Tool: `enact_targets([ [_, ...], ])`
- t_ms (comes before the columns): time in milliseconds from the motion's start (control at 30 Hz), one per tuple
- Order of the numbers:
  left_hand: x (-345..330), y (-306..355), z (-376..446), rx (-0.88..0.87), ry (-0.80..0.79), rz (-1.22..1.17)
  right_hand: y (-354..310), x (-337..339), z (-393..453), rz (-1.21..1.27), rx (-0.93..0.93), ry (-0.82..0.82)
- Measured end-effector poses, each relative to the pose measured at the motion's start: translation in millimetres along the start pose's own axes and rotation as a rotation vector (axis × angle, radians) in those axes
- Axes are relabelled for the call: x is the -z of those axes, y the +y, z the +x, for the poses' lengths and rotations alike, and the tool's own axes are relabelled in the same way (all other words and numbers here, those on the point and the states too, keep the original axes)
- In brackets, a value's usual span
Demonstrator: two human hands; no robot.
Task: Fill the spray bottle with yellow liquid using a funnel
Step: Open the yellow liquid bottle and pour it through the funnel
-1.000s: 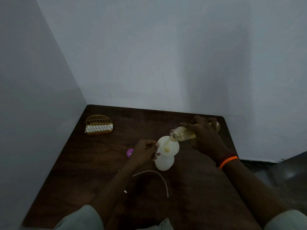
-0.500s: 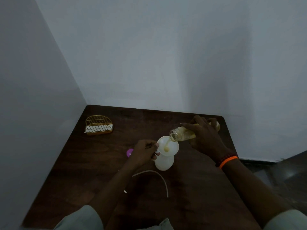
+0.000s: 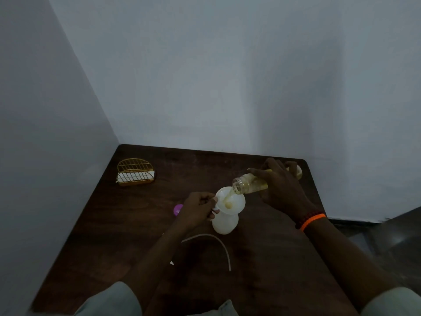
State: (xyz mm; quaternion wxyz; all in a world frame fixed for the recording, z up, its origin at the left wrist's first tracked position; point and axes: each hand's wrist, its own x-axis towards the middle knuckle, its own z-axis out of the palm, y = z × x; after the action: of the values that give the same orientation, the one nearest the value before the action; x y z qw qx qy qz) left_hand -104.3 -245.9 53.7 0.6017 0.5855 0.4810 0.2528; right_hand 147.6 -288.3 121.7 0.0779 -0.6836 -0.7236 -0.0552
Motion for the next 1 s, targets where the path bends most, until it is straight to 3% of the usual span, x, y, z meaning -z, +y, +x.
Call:
enact_targets([
  [1000,-1.1,2.7,-3.6,0.006,-0.008,-0.011,2.4,1.2,-1.2,-0.02,0.005,0.003],
])
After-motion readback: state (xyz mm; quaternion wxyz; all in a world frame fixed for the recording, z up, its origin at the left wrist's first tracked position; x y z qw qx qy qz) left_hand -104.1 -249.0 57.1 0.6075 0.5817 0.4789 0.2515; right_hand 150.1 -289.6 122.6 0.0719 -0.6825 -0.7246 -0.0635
